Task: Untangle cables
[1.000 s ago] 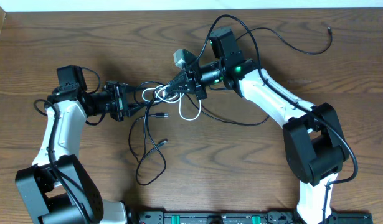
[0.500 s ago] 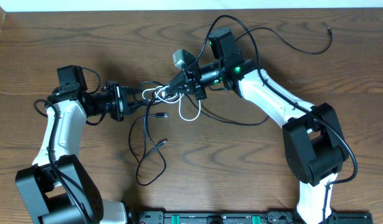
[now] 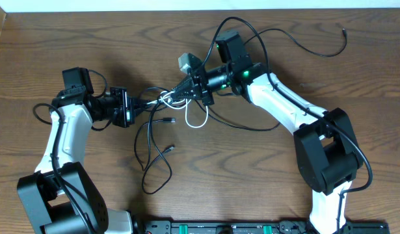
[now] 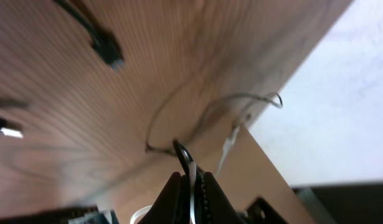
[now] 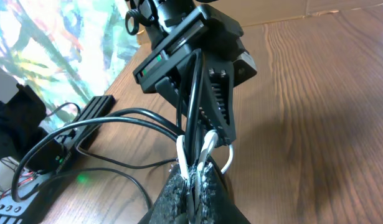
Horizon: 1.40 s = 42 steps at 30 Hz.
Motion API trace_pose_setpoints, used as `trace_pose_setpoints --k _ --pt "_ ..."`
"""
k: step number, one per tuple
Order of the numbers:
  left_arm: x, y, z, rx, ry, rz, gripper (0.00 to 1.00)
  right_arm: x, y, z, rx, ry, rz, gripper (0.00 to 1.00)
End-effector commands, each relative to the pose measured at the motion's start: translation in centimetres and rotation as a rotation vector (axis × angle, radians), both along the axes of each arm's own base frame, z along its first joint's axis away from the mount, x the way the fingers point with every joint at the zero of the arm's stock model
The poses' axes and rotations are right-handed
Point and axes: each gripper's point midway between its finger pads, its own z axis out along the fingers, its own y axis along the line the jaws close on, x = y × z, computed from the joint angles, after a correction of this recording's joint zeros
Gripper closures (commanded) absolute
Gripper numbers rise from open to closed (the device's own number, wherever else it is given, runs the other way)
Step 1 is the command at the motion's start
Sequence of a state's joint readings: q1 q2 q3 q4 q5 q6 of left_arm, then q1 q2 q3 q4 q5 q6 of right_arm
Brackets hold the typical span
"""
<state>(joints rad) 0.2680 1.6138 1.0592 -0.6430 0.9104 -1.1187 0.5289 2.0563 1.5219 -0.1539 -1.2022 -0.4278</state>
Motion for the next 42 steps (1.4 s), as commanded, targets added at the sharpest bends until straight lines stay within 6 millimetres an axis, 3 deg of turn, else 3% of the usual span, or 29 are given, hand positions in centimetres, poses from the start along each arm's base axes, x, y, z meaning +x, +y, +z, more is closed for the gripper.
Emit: trace_pose_setpoints --k 1,8,12,15,17,20,24,28,36,42 --pt "0.9 2.9 -0.9 0.187 -0.012 0.055 0.93 -0.4 -0.2 0.5 0.021 0.009 0.027 0.99" --pt "2.9 3.7 -0.2 0.374 -0.311 -0.161 0.93 -0.2 -0.3 -0.2 -0.013 0.028 0.003 0.99" --pt "3.0 4.7 -0.8 0.499 -0.368 -0.251 0.93 0.3 -0.4 -1.0 -0.054 0.032 -0.036 0.99" --pt "3.0 3.8 -0.2 0.451 -0.411 -0.273 0.93 0.6 -0.6 -1.7 -0.092 0.038 -0.068 0.99" --pt "3.4 1.9 1.6 0.333 -0.507 -0.298 0.93 1.1 -0.7 -2.5 -0.133 0.035 -0.105 0.99" --pt "4.0 -0.9 6.1 0.131 -0.743 -0.360 0.93 2.0 -1.0 -3.6 -0.196 0.023 -0.165 0.99" --pt "4.0 -2.5 11.0 -0.037 -0.971 -0.427 0.93 2.8 -1.4 -4.7 -0.260 0.007 -0.225 0.99" --pt "4.2 -2.4 11.3 -0.029 -0.991 -0.431 0.93 3.4 -2.0 -6.1 -0.338 0.002 -0.281 0.99" --pt "4.3 -2.4 11.4 -0.023 -1.004 -0.432 0.93 5.6 -5.5 -10.0 -0.599 -0.040 -0.472 0.99" --pt "5.5 -1.6 10.7 0.070 -0.996 -0.401 0.93 5.8 -6.2 -10.5 -0.644 -0.047 -0.499 0.99"
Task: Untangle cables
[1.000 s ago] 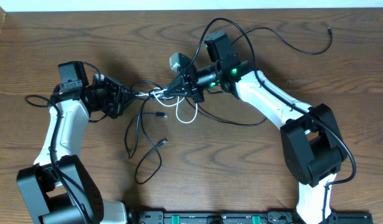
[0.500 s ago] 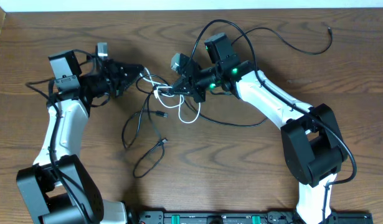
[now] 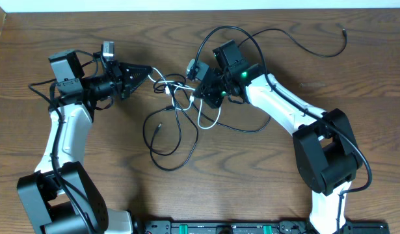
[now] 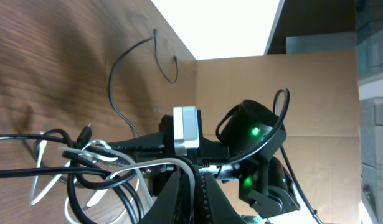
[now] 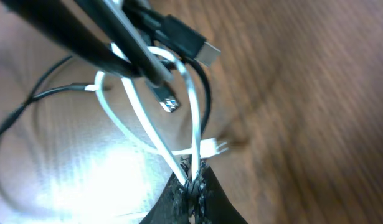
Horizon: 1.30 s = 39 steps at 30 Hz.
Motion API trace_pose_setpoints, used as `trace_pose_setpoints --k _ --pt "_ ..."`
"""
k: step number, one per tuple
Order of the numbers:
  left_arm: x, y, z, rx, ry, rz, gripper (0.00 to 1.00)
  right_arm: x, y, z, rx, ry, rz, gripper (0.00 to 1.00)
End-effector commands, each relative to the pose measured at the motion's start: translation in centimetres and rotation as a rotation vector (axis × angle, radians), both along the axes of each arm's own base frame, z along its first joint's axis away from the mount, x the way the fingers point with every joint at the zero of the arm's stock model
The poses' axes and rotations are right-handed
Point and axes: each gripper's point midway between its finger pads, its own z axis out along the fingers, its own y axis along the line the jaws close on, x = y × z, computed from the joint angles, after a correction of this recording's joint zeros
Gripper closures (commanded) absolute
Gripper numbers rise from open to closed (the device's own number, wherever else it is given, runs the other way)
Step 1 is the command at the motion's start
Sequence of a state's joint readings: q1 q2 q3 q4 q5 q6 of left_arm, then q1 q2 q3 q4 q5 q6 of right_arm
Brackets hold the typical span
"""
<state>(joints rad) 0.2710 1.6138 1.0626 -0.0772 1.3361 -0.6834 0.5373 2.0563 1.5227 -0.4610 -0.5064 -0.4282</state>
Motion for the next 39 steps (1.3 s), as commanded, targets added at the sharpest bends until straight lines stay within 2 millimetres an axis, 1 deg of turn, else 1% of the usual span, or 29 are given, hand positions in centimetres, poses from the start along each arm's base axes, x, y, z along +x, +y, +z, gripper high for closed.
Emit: trace_pose_setpoints --k 1,3,5,7,8,10,11,13,14,16,17,20,23,25,27,29,31,32,34,35,37,39 --pt "0.9 0.7 0.5 0.049 -0.025 0.052 0.93 0.3 -0.5 -0.3 -0.040 -0.020 -0.019 0.99" --pt "1.4 1.0 -0.3 0.088 -0.007 0.094 0.93 -1.1 0.6 0.3 0.021 0.013 0.054 0.99" --pt "1.9 1.2 -1.8 0.142 0.037 0.147 0.93 -3.1 2.0 1.4 0.117 0.038 0.177 0.99" --pt "1.8 0.6 -3.2 0.183 0.092 0.168 0.93 -4.1 3.0 2.3 0.182 0.047 0.238 0.97" --pt "1.7 0.0 -3.6 0.194 0.107 0.158 0.93 -4.1 3.3 2.6 0.196 0.039 0.248 0.96" --pt "1.3 -1.7 -3.7 0.197 0.106 0.118 0.93 -4.0 3.7 2.8 0.203 0.018 0.254 0.91" --pt "1.2 -2.6 -3.6 0.198 0.099 0.096 0.93 -3.8 3.8 2.9 0.203 0.002 0.253 0.86" --pt "1.0 -4.2 -3.4 0.195 0.083 0.056 0.93 -3.3 4.0 3.0 0.200 -0.028 0.249 0.70" --pt "0.8 -4.8 -3.1 0.186 0.072 0.033 0.93 -3.1 4.1 3.0 0.194 -0.042 0.244 0.66" --pt "0.2 -6.1 -2.4 0.150 0.059 -0.019 0.93 -2.5 4.0 2.8 0.171 -0.064 0.225 0.61" --pt "0.0 -6.5 -1.9 0.124 0.050 -0.045 0.93 -2.4 3.9 2.7 0.163 -0.068 0.220 0.60" --pt "-0.3 -6.9 -1.0 0.075 0.053 -0.073 0.93 -2.4 3.8 2.5 0.151 -0.062 0.207 0.58" --pt "-0.4 -7.0 -0.9 0.041 0.105 -0.068 0.93 -2.4 4.0 2.5 0.155 -0.062 0.205 0.52" --pt "-0.6 -7.2 -0.7 0.018 0.134 -0.072 0.93 -1.9 4.0 2.5 0.139 -0.089 0.190 0.50" --pt "-0.7 -7.2 -0.7 0.004 0.155 -0.072 0.93 -1.3 4.0 2.5 0.129 -0.115 0.175 0.49" --pt "-0.7 -7.2 -0.7 0.000 0.161 -0.073 0.93 -1.2 4.1 2.7 0.137 -0.125 0.177 0.51" --pt "-0.9 -7.3 -0.5 -0.014 0.171 -0.081 0.93 -1.4 4.3 2.8 0.147 -0.122 0.187 0.55" --pt "-1.0 -7.4 -0.4 -0.025 0.178 -0.090 0.93 -1.5 4.4 2.8 0.148 -0.121 0.190 0.58" --pt "-1.1 -7.5 -0.3 -0.038 0.197 -0.092 0.93 -1.7 4.6 2.9 0.149 -0.121 0.195 0.71" --pt "-1.1 -7.5 -0.3 -0.039 0.200 -0.090 0.93 -1.8 4.7 2.9 0.149 -0.121 0.198 0.76" --pt "-1.1 -7.5 -0.3 -0.039 0.200 -0.091 0.93 -1.8 4.9 3.0 0.155 -0.130 0.203 0.83" --pt "-1.1 -7.6 -0.3 -0.038 0.200 -0.092 0.93 -1.7 5.2 3.3 0.163 -0.144 0.207 0.96"
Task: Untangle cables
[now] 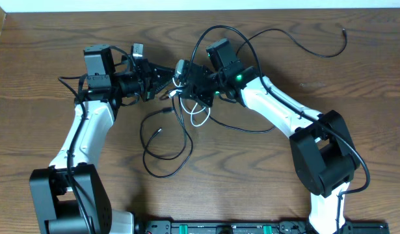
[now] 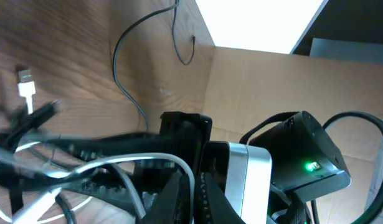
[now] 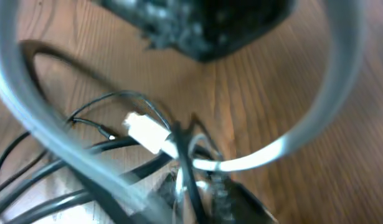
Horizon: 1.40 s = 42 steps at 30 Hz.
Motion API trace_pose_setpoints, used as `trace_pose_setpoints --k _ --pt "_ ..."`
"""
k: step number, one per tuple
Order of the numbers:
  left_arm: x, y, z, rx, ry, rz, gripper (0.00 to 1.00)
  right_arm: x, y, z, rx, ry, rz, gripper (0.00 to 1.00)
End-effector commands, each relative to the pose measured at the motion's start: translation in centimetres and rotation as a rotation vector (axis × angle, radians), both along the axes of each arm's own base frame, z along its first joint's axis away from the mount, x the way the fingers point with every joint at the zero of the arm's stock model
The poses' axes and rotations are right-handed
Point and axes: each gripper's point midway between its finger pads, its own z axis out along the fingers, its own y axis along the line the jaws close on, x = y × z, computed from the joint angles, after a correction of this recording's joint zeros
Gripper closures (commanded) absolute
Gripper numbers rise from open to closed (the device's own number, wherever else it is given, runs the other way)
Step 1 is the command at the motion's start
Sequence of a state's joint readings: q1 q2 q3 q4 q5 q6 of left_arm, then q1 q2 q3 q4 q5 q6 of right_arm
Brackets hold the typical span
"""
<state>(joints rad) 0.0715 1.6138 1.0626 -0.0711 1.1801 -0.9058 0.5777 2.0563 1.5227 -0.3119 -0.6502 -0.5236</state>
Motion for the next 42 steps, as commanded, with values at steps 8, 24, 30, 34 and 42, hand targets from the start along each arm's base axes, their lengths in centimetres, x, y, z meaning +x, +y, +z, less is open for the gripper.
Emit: trace_pose_setpoints --k 8,24,30,34,42 --pt "0.7 0.2 -0.3 0.050 -0.005 0.053 0.93 -3.4 2.6 2.1 0.130 0.048 0.155 0.99" --pt "5.9 2.5 3.6 0.159 -0.344 0.239 0.93 -6.9 1.9 2.0 0.154 0.145 0.290 0.99" --pt "4.7 0.6 9.0 0.052 -0.595 0.104 0.93 -4.7 1.5 0.6 0.062 0.098 0.177 0.69" --pt "4.6 0.7 7.2 0.085 -0.538 0.095 0.92 -3.6 2.2 1.6 0.110 0.119 0.117 0.01" --pt "4.2 2.0 4.2 0.146 -0.453 0.090 0.92 -1.4 1.0 2.1 0.139 0.233 -0.029 0.01"
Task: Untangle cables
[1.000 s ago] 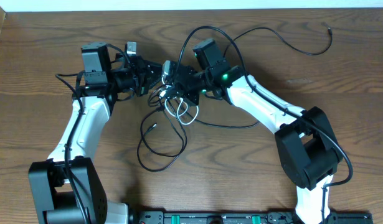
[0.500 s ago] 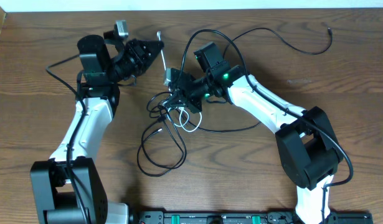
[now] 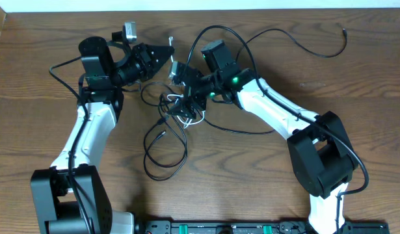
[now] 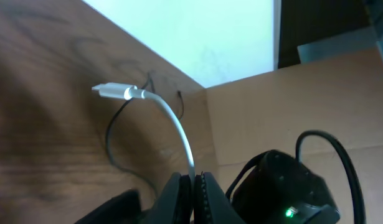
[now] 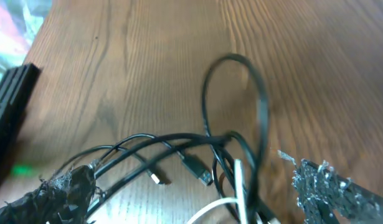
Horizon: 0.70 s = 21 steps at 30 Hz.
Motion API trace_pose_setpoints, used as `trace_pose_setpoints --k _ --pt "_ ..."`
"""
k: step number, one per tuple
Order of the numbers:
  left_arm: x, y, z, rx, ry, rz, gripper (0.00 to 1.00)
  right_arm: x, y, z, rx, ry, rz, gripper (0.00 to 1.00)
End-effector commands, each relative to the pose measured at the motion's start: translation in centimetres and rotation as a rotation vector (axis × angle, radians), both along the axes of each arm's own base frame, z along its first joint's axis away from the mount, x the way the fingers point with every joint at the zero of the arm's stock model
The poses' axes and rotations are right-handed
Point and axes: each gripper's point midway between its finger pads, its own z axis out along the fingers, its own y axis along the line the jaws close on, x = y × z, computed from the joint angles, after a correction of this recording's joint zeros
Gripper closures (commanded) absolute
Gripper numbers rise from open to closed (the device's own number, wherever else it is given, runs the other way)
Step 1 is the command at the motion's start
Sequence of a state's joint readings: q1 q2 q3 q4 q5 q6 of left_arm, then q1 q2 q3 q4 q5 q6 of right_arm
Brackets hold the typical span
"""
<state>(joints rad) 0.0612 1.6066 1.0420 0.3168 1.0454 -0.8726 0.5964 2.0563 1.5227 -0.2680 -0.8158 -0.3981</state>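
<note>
A knot of black cables (image 3: 180,107) with a white cable (image 5: 241,186) through it lies mid-table. My left gripper (image 3: 162,57) is lifted toward the far edge, shut on the white cable (image 4: 179,134). That cable's free plug (image 4: 113,91) curls up past the fingers and appears again as the plug (image 3: 170,42). My right gripper (image 3: 186,97) hangs over the knot. In the wrist view the right gripper (image 5: 197,193) is open wide, its fingers (image 5: 331,186) straddling black strands and the white cable. Loose black plugs (image 5: 196,169) lie on the wood.
A long black loop (image 3: 164,156) trails from the knot toward the near side. Another black cable (image 3: 304,40) runs to the far right of the wooden table (image 3: 330,71). A cardboard wall (image 4: 241,124) stands past the far edge.
My right gripper, then shut in the knot, now stands open above it. The left gripper has moved toward the far edge, still shut on the white cable, whose plug end now sticks out free.
Both grippers first pinched the tangle close together at mid-table. Then the left one stood far left with cables stretched between the arms. It was then back beside the right gripper. Now the right is open and the left holds the white cable's end.
</note>
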Motion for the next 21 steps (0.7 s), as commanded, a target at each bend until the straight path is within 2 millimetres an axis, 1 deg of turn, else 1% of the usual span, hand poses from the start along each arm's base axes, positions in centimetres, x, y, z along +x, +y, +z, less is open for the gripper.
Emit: trace_pose_setpoints --k 1,5,6,8,10,13,16,18,21 --pt "0.0 1.4 0.1 0.045 -0.041 0.004 0.93 1.3 -1.4 0.0 -0.005 0.121 -0.104 0.01" --pt "-0.1 2.9 -1.5 0.057 0.035 0.044 0.92 3.8 -3.7 -0.7 -0.042 0.207 -0.263 0.01" --pt "-0.5 3.1 -2.2 0.062 0.070 0.042 0.93 5.1 -5.1 -1.2 -0.060 0.242 -0.342 0.01" --pt "-1.0 2.9 -3.0 0.071 0.102 0.031 0.92 5.6 -6.1 -1.4 -0.067 0.264 -0.372 0.01" --pt "-1.4 2.6 -3.5 0.083 0.118 0.017 0.92 5.8 -6.9 -1.7 -0.079 0.283 -0.387 0.01" --pt "-1.6 2.6 -3.8 0.086 0.133 0.013 0.93 5.4 -7.5 -2.3 -0.105 0.319 -0.395 0.01" --pt "-1.8 2.4 -3.5 0.066 0.136 -0.004 0.93 4.7 -7.6 -2.5 -0.115 0.354 -0.383 0.01" --pt "-2.1 2.0 -3.0 0.041 0.130 -0.032 0.93 4.0 -7.1 -2.0 -0.086 0.382 -0.342 0.01" --pt "-2.1 1.7 -2.3 0.029 0.091 -0.061 0.93 2.4 -6.2 -0.6 -0.012 0.417 -0.231 0.01"
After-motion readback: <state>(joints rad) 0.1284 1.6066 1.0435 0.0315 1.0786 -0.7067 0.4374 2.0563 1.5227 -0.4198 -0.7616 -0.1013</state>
